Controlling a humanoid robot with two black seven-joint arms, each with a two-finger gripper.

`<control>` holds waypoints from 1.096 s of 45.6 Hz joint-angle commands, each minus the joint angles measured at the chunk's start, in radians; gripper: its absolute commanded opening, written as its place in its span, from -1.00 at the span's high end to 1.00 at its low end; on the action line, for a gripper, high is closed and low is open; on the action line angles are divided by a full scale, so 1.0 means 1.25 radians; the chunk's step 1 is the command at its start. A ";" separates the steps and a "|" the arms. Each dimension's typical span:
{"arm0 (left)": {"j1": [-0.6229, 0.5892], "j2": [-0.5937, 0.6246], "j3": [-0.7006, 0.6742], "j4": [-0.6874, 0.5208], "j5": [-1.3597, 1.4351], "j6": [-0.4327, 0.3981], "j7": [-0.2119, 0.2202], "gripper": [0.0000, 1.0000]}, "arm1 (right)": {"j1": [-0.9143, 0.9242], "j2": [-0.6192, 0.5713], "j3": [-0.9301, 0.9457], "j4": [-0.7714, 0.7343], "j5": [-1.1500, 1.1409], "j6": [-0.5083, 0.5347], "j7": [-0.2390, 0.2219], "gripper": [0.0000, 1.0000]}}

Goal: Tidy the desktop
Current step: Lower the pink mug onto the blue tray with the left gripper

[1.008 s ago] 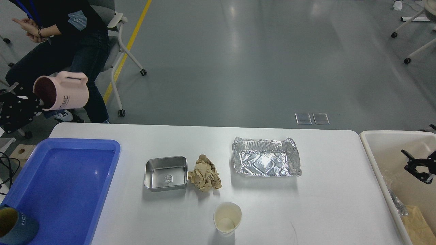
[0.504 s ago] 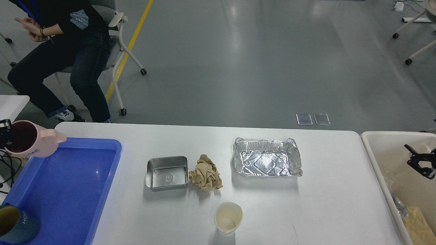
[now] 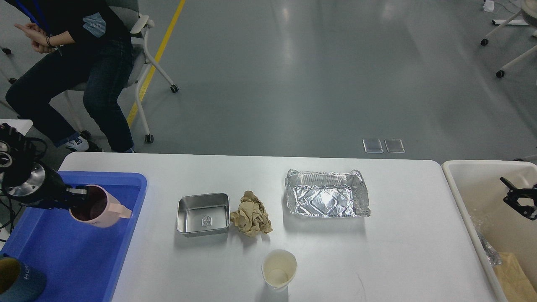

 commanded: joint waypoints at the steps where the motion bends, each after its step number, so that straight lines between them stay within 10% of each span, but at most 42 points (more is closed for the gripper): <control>1: -0.008 -0.048 0.062 -0.003 0.003 0.000 0.000 1.00 | 0.003 -0.020 0.000 -0.001 0.000 -0.001 0.000 -1.00; 50: -0.064 0.124 0.147 -0.148 -0.041 0.000 -0.001 1.00 | 0.003 -0.025 -0.001 0.001 0.000 -0.004 0.000 -1.00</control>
